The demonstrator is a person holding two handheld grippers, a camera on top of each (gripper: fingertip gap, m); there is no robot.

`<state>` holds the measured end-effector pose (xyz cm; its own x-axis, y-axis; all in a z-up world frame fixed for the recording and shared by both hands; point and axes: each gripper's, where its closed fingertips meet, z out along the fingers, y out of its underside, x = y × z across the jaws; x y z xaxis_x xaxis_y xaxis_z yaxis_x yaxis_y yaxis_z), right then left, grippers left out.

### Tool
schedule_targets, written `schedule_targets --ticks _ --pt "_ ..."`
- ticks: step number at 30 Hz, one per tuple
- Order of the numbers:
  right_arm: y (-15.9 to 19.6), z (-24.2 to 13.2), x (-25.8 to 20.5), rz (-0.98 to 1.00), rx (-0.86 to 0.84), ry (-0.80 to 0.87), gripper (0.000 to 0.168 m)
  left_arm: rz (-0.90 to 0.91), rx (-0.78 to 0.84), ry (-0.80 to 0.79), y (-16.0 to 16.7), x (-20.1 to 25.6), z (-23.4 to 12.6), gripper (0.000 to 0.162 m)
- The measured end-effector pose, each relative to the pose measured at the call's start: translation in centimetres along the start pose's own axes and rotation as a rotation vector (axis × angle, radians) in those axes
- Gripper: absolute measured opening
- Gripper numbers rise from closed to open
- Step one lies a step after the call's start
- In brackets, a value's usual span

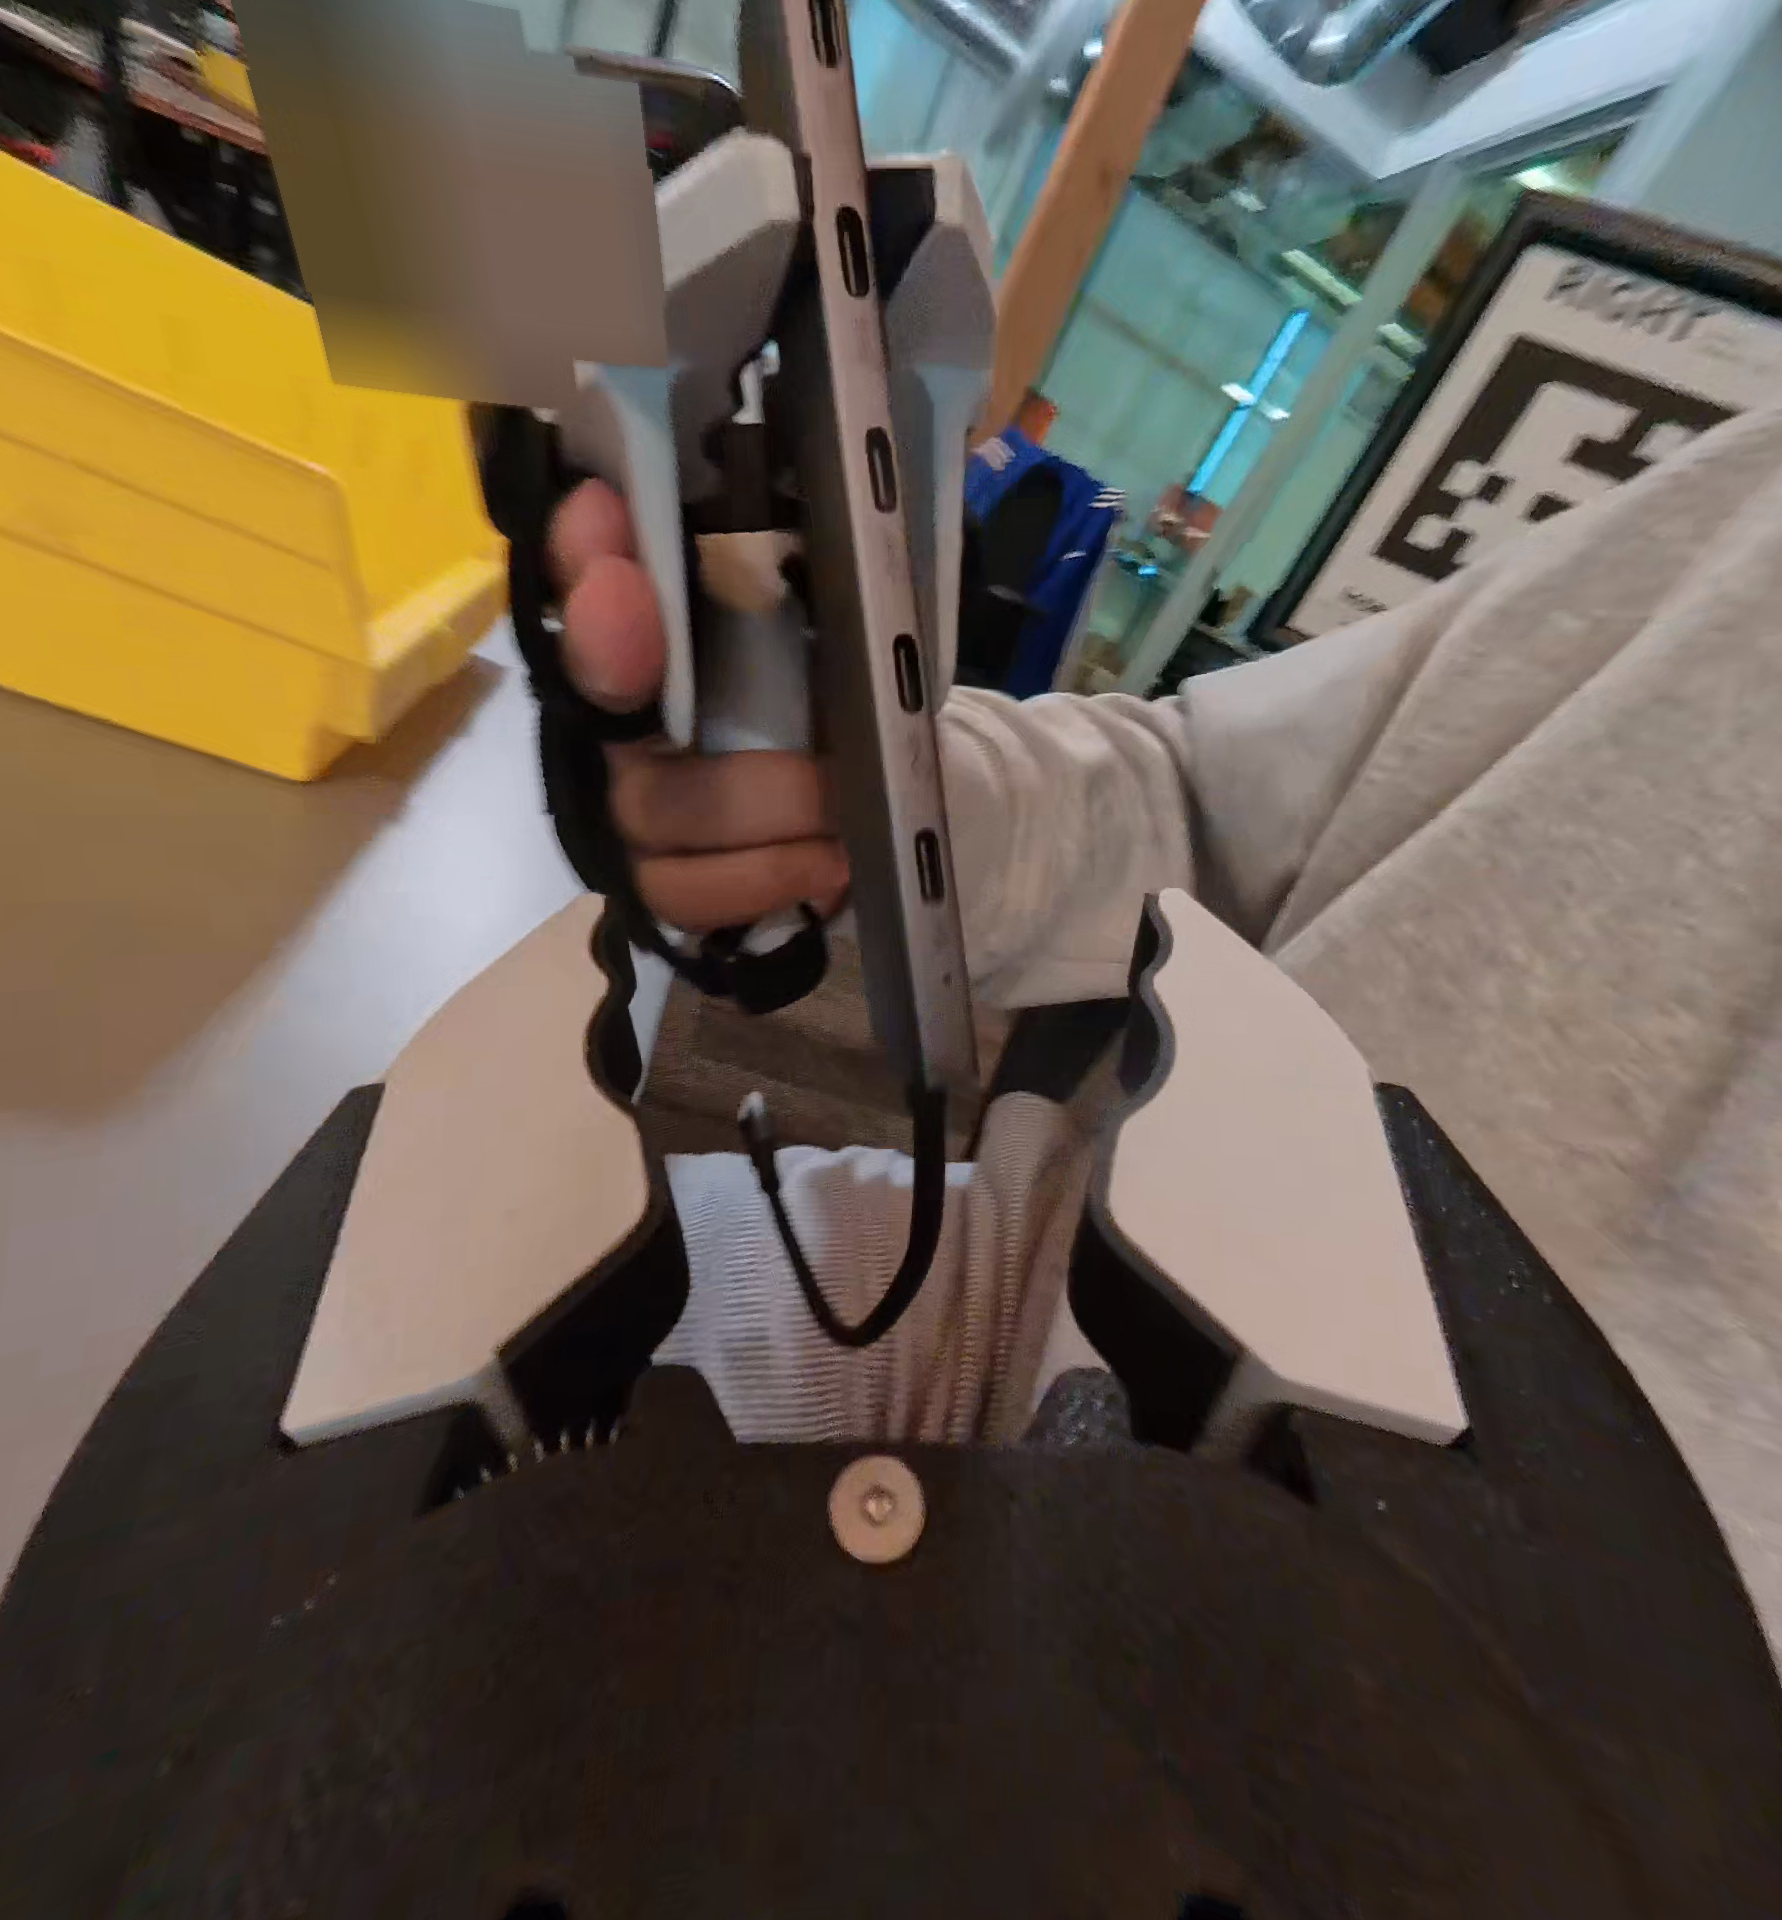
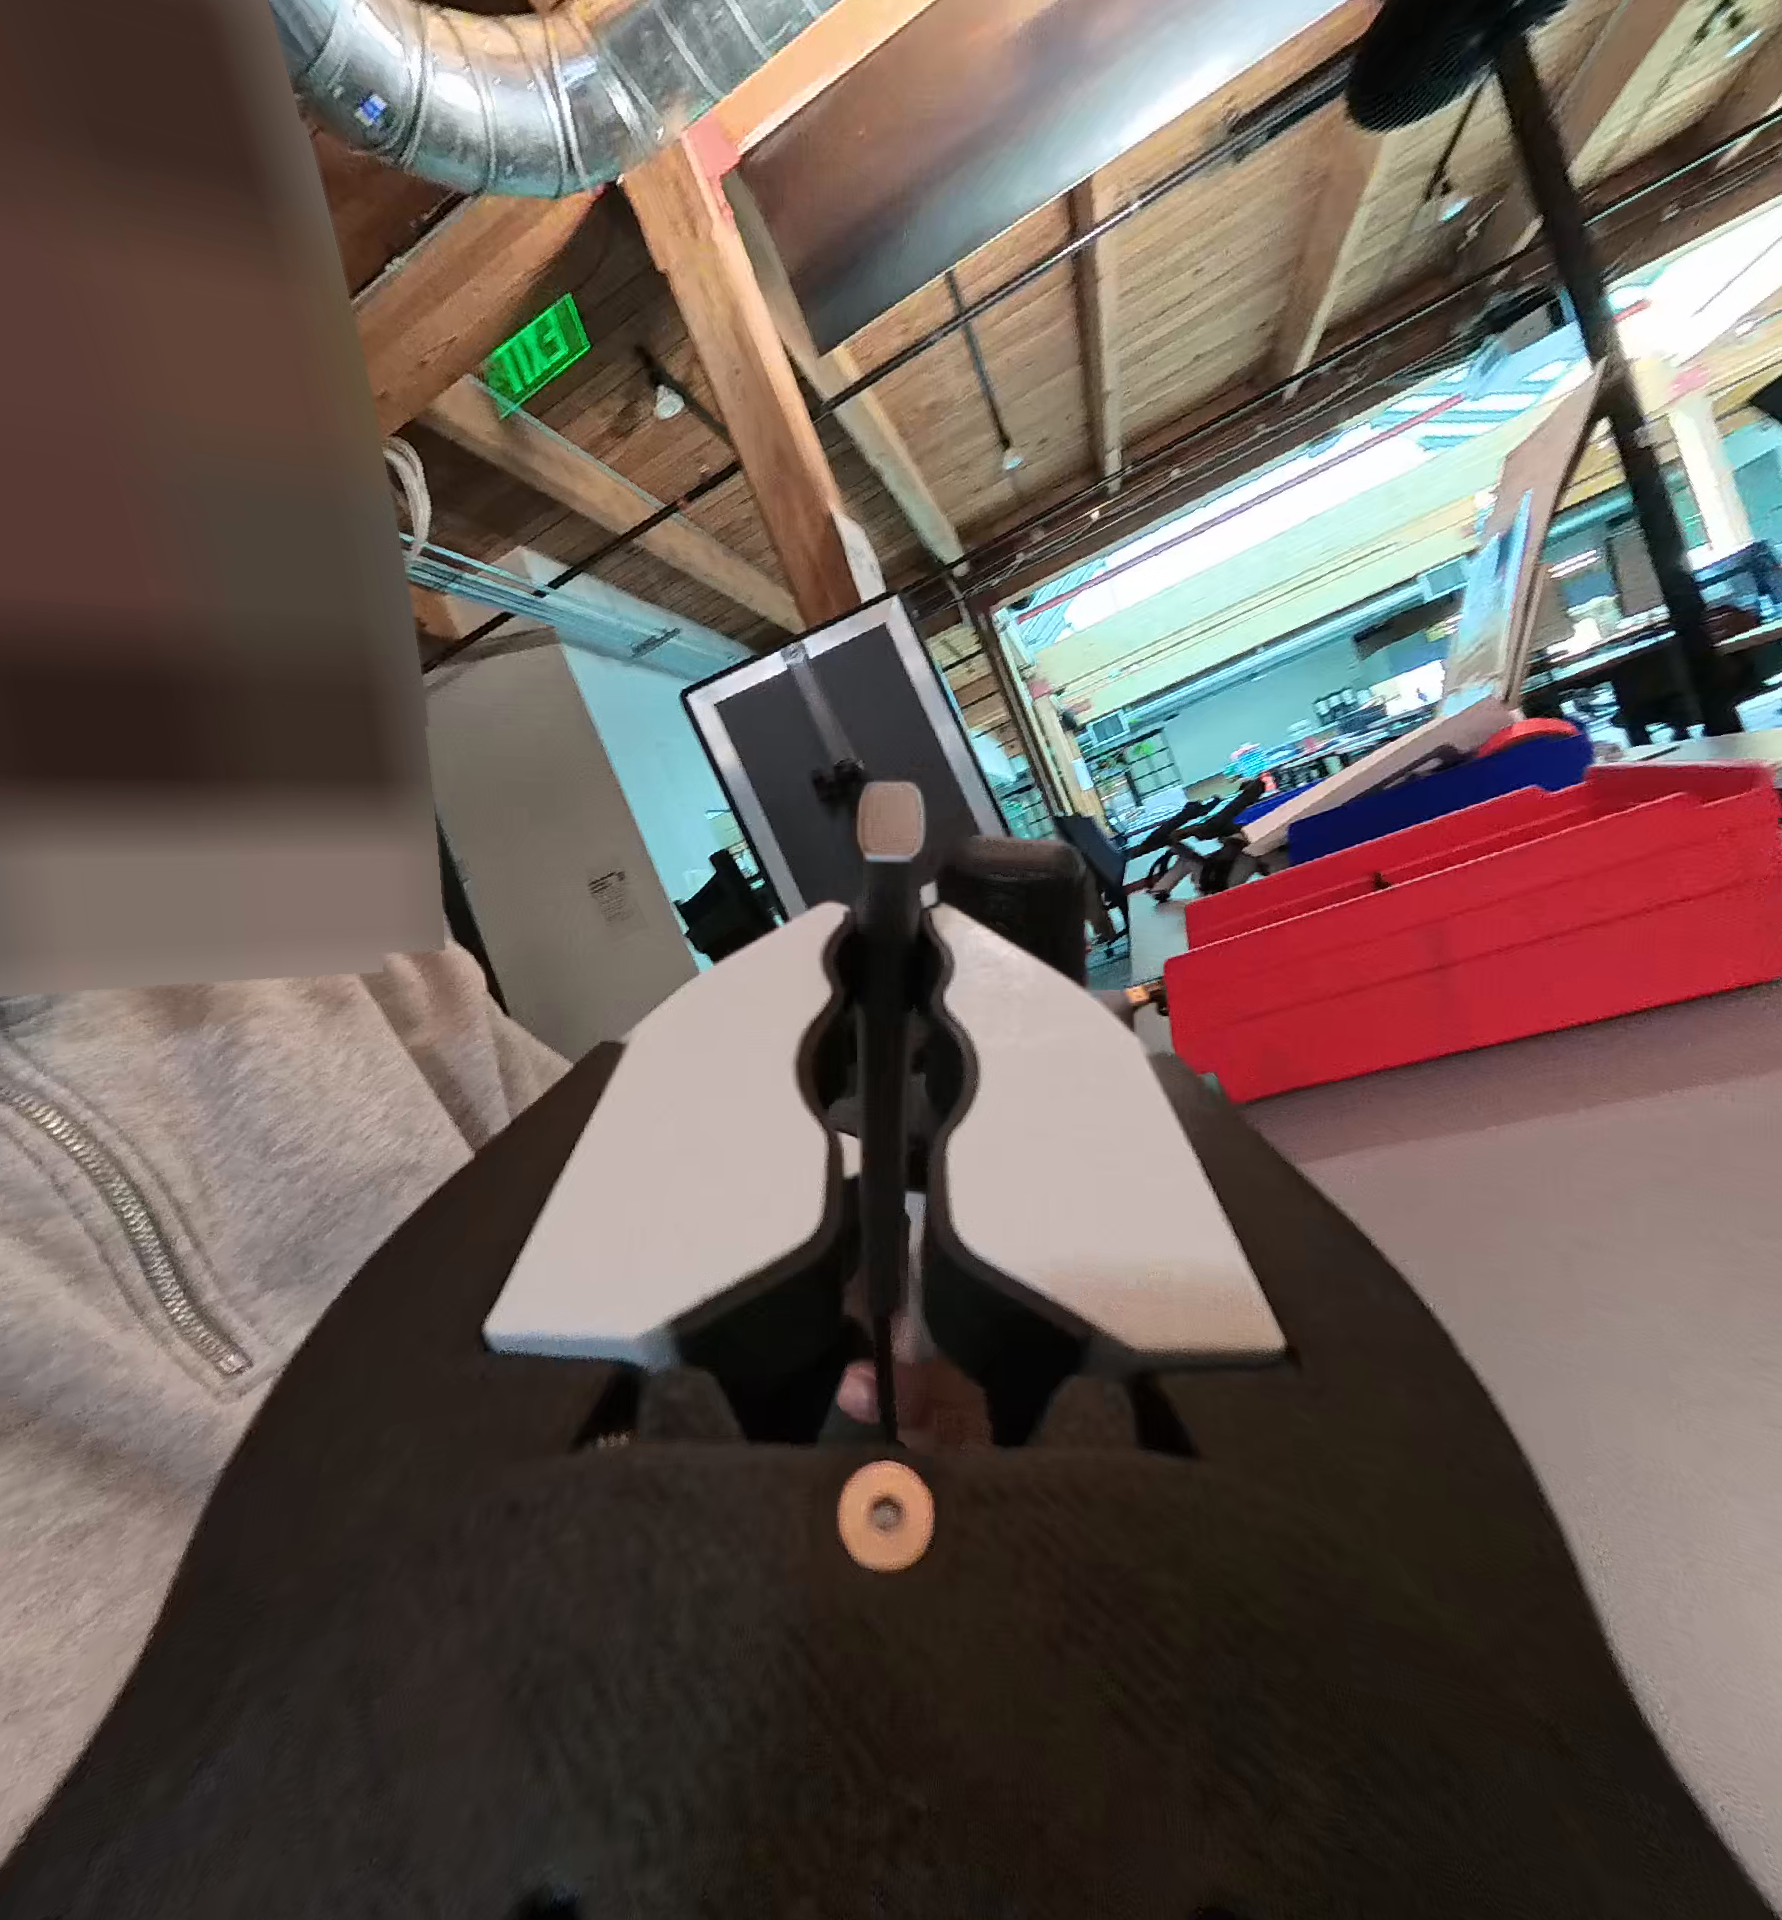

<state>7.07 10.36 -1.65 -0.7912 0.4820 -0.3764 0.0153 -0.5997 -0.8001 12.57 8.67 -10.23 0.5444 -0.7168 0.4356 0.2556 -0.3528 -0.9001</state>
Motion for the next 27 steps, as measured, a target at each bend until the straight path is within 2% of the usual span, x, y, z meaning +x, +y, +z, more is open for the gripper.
schedule_targets --ticks 1,4,7,9,12,16,18,22,27 --pt "0.3 0.2 -0.2 0.002 -0.011 -0.012 0.010 -0.026 0.007 0.052 0.2 0.7 0.4 0.088" --pt "0.9 0.4 0.0 0.005 -0.029 -0.012 0.010 -0.113 0.020 0.187 0.2 2.2 0.3 0.047" --pt "0.8 0.0 0.5 0.028 -0.011 -0.007 0.010 -0.123 0.064 0.178 -0.5 1.7 -0.7 0.034" --pt "0.4 -0.3 0.6 0.050 0.013 -0.011 0.010 -0.139 0.087 0.174 -0.9 1.2 -1.4 0.018" --pt "0.3 -0.4 0.7 0.064 0.021 -0.021 0.010 -0.241 0.134 0.305 -1.6 1.9 -2.3 0.023" --pt "0.4 -0.3 0.3 0.100 0.020 -0.061 0.010 -0.423 0.203 0.498 -2.4 2.9 -2.8 0.045" --pt "0.4 -0.3 0.1 0.116 0.021 -0.077 0.010 -0.466 0.215 0.555 -2.6 3.3 -2.9 0.050" --pt "0.4 -0.3 0.0 0.141 0.025 -0.097 0.010 -0.506 0.220 0.595 -2.8 3.5 -3.1 0.050" --pt "0.6 -0.2 -0.3 0.160 0.024 -0.126 0.010 -0.545 0.218 0.637 -2.9 3.6 -3.4 0.039"
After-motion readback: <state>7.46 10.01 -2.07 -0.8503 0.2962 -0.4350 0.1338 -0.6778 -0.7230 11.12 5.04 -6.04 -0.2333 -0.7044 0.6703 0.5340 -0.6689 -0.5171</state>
